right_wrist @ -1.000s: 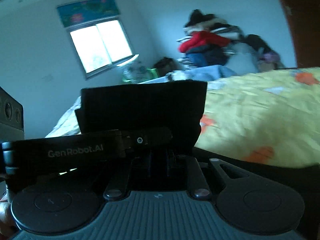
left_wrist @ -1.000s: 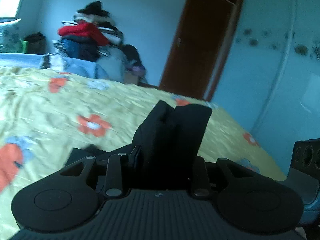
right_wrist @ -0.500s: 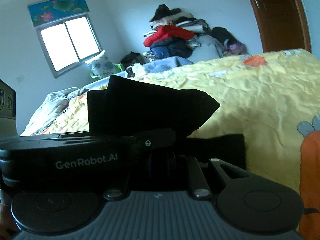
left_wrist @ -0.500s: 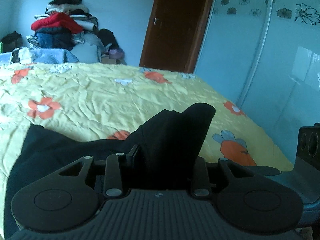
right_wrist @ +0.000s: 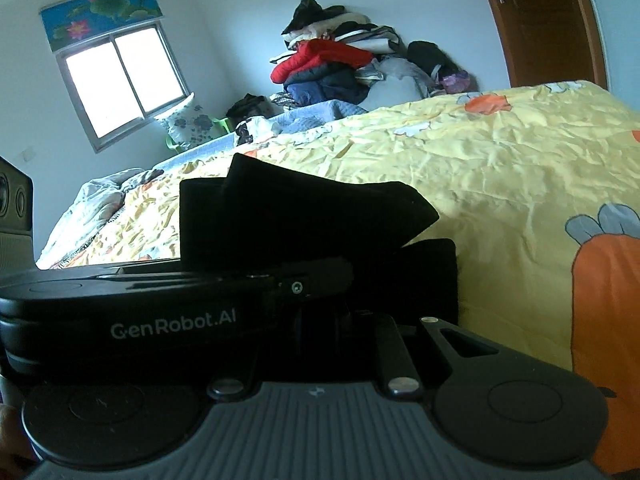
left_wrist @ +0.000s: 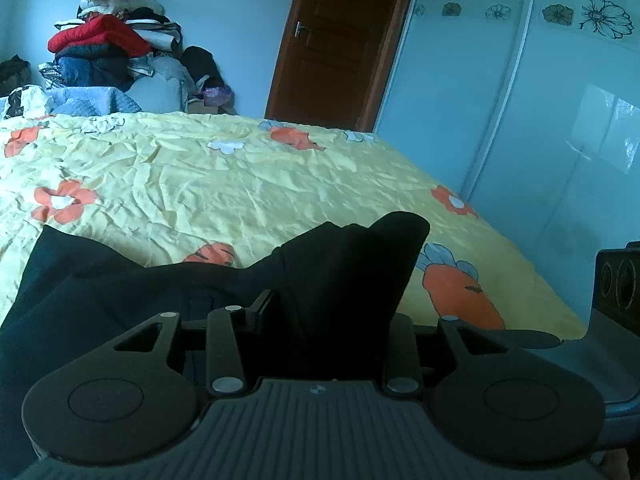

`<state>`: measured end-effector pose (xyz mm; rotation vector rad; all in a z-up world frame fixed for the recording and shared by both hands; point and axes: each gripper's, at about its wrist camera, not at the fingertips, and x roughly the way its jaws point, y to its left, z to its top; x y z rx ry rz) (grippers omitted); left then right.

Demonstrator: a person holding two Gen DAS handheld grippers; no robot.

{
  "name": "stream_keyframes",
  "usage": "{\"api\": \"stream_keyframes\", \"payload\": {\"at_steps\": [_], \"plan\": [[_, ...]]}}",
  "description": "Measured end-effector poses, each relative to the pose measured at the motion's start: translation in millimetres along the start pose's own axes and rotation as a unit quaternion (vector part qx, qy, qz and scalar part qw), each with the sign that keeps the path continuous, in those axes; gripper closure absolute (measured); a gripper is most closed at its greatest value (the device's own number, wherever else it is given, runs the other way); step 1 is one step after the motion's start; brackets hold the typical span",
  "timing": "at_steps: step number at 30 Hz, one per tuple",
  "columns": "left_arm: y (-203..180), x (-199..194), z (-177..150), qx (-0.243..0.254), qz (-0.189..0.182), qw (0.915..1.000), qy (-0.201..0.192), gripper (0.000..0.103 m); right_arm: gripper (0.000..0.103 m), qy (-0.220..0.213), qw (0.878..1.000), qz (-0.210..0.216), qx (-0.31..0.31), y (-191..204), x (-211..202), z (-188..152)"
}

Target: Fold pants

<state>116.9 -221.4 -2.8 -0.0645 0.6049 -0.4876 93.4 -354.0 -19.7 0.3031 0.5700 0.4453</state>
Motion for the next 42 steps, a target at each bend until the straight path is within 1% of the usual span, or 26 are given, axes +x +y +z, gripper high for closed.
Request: {"api": "stream_keyframes", "payload": {"at_steps": [6, 10, 12, 13, 15, 17, 19, 20, 22, 23, 24, 25, 26, 27, 28, 29, 30, 31, 32, 33, 34, 35, 36, 37, 40, 42], "plan": [[-6, 9, -2, 0.003, -0.011, 0.9999, 0.007, 0.053, 0.087, 0.005, 1.0, -0.011, 0.014, -9, -6, -3], [-7, 13, -4, -0.001, -0.022, 0.9996, 0.017, 0.044, 0.082, 0.008, 0.999, -0.024, 0.038, -23, -20, -8], [-9, 13, -5, -0.002, -0.033, 0.9992, 0.022, 0.037, 0.07, 0.003, 0.998, -0.044, 0.048, -33, -31, -10], [-10, 11, -5, -0.003, -0.042, 0.9988, 0.024, 0.032, 0.066, 0.001, 0.997, -0.056, 0.052, -37, -38, -12], [-11, 7, -4, -0.006, -0.069, 0.9971, 0.031, 0.027, 0.054, -0.006, 0.995, -0.081, 0.056, -46, -52, -14], [-14, 1, -3, 0.004, -0.108, 0.9933, 0.041, 0.021, 0.052, -0.014, 0.992, -0.109, 0.057, -54, -65, -15], [-13, -10, -2, 0.032, -0.131, 0.9901, 0.04, 0.018, 0.052, -0.024, 0.988, -0.137, 0.062, -62, -76, -13], [-11, -16, -2, 0.045, -0.129, 0.99, 0.035, 0.016, 0.051, -0.029, 0.986, -0.153, 0.062, -65, -82, -11], [-1, -28, 1, 0.069, -0.102, 0.9922, 0.019, 0.011, 0.039, -0.036, 0.981, -0.187, 0.047, -69, -89, -6], [8, -32, 3, 0.073, -0.081, 0.994, 0.01, 0.009, 0.027, -0.038, 0.976, -0.212, 0.031, -67, -91, -3], [19, -34, 8, 0.072, -0.053, 0.996, 0.003, 0.008, 0.017, -0.037, 0.968, -0.247, 0.0, -65, -90, 1], [32, -35, 12, 0.067, -0.022, 0.9975, -0.002, 0.008, 0.014, -0.032, 0.954, -0.293, -0.046, -59, -86, 4], [45, -34, 17, 0.058, 0.008, 0.9983, -0.004, 0.008, 0.012, -0.025, 0.931, -0.348, -0.104, -51, -79, 5], [59, -32, 22, 0.047, 0.037, 0.9982, -0.001, 0.008, 0.012, -0.016, 0.902, -0.4, -0.161, -44, -70, 4], [73, -29, 27, 0.034, 0.064, 0.9973, 0.004, 0.008, 0.012, -0.01, 0.869, -0.445, -0.214, -38, -59, 4], [85, -25, 31, 0.025, 0.089, 0.9957, 0.01, 0.008, 0.012, -0.011, 0.843, -0.473, -0.255, -31, -51, 5], [94, -20, 35, 0.023, 0.115, 0.993, 0.019, 0.008, 0.012, -0.018, 0.838, -0.473, -0.272, -26, -47, 7], [102, -15, 37, 0.026, 0.14, 0.9895, 0.024, 0.008, 0.012, -0.031, 0.854, -0.443, -0.269, -19, -45, 13], [107, -11, 39, 0.031, 0.159, 0.9864, 0.026, 0.008, 0.012, -0.041, 0.879, -0.401, -0.253, -14, -45, 19], [110, -6, 39, 0.043, 0.176, 0.9829, 0.029, 0.008, 0.012, -0.046, 0.91, -0.343, -0.229, -11, -44, 26], [112, -1, 38, 0.056, 0.192, 0.9794, 0.032, 0.008, 0.012, -0.046, 0.936, -0.284, -0.203, -7, -40, 33], [113, 2, 36, 0.065, 0.202, 0.9766, 0.033, 0.008, 0.012, -0.043, 0.954, -0.235, -0.183, -3, -32, 39], [113, 6, 35, 0.073, 0.211, 0.9742, 0.032, 0.008, 0.012, -0.04, 0.963, -0.204, -0.171, 1, -22, 43], [113, 10, 34, 0.076, 0.217, 0.9727, 0.033, 0.008, 0.012, -0.037, 0.968, -0.183, -0.168, 6, -10, 46], [116, 23, 32, 0.083, 0.225, 0.9699, 0.041, 0.008, 0.012, -0.005, 0.967, -0.176, -0.187, 23, 36, 50], [120, 33, 30, 0.093, 0.242, 0.9647, 0.049, 0.005, 0.012, 0.022, 0.965, -0.172, -0.198, 26, 62, 47]]}}
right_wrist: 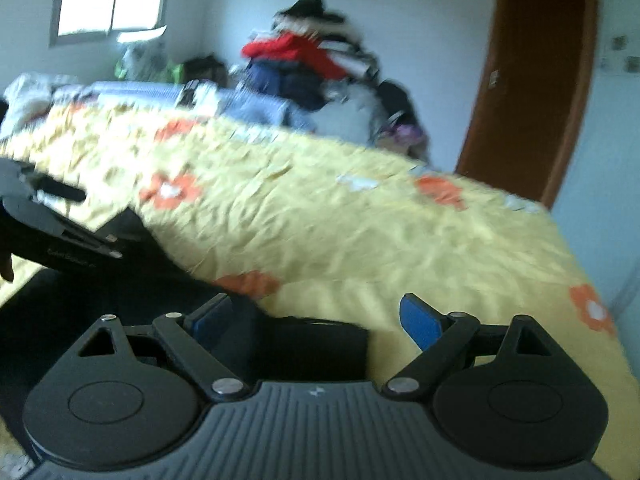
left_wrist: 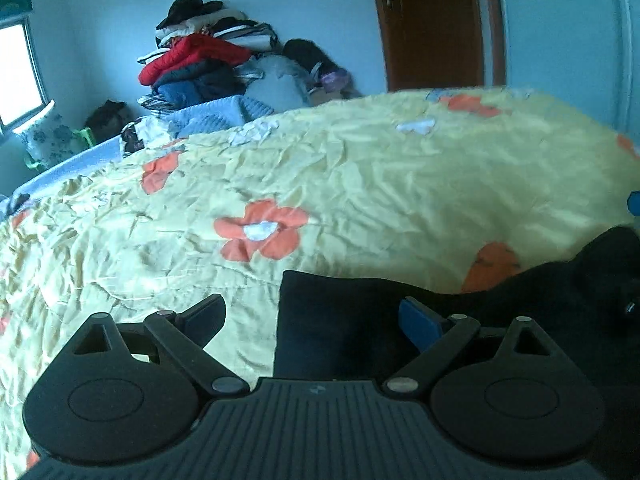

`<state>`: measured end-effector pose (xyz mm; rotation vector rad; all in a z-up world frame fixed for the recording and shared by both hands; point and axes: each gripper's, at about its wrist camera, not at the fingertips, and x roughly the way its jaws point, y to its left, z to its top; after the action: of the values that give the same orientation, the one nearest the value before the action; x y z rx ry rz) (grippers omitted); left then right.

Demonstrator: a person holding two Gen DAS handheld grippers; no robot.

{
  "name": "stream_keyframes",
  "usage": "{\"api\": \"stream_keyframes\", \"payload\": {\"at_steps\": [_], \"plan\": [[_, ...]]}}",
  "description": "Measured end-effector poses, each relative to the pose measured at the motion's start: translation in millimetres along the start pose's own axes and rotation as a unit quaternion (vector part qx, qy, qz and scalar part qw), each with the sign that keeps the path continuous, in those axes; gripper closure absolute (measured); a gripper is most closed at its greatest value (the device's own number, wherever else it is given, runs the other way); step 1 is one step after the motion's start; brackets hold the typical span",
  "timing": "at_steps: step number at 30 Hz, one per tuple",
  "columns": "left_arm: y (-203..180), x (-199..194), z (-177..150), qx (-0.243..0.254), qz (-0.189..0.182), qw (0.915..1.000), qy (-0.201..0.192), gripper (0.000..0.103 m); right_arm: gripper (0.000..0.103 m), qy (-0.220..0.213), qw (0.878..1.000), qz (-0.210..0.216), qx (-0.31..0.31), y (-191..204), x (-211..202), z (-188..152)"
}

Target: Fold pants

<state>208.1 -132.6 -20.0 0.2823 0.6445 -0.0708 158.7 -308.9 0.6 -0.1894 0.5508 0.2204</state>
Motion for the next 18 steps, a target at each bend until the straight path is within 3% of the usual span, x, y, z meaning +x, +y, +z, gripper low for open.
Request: {"api": "stream_keyframes", "payload": {"at_steps": [2, 3, 4, 6, 8, 11, 13, 15, 17, 18], "plan": [[4, 15, -2, -0.002, 0.017, 0.9998, 0.015, 0.006, 0.008, 0.034, 0.998, -0.042, -0.042, 13, 17, -6], [8, 19, -4, -0.013, 0.017, 0.9994, 0.026, 0.006, 0.0, 0.033, 0.995, -0.071, -0.06, 16, 20, -11], [14, 23, -5, -0.031, 0.01, 0.9989, 0.035, 0.005, 0.0, 0.026, 0.995, -0.082, -0.054, 12, 20, -15], [27, 23, -7, -0.066, -0.009, 0.9968, 0.044, 0.005, 0.0, 0.033, 0.997, -0.064, -0.008, -1, 16, -20], [30, 13, -7, -0.069, -0.004, 0.997, 0.035, 0.008, 0.0, 0.026, 0.998, -0.063, 0.014, -6, 8, -22], [29, -17, -12, -0.059, -0.006, 0.9982, 0.002, 0.006, 0.0, -0.018, 0.997, -0.074, 0.026, -2, -21, -21], [27, -33, -18, -0.057, -0.024, 0.998, -0.014, 0.006, 0.0, -0.046, 0.998, -0.046, 0.019, 3, -41, -22], [22, -43, -26, -0.046, -0.039, 0.998, -0.021, 0.004, 0.0, -0.05, 0.999, 0.008, 0.008, 5, -51, -24], [13, -42, -34, -0.024, -0.034, 0.999, -0.015, 0.004, 0.0, -0.033, 0.998, 0.046, -0.021, 14, -55, -29], [7, -39, -39, -0.008, -0.024, 0.9996, -0.014, 0.004, 0.0, -0.017, 0.998, 0.042, -0.04, 19, -51, -32]]}}
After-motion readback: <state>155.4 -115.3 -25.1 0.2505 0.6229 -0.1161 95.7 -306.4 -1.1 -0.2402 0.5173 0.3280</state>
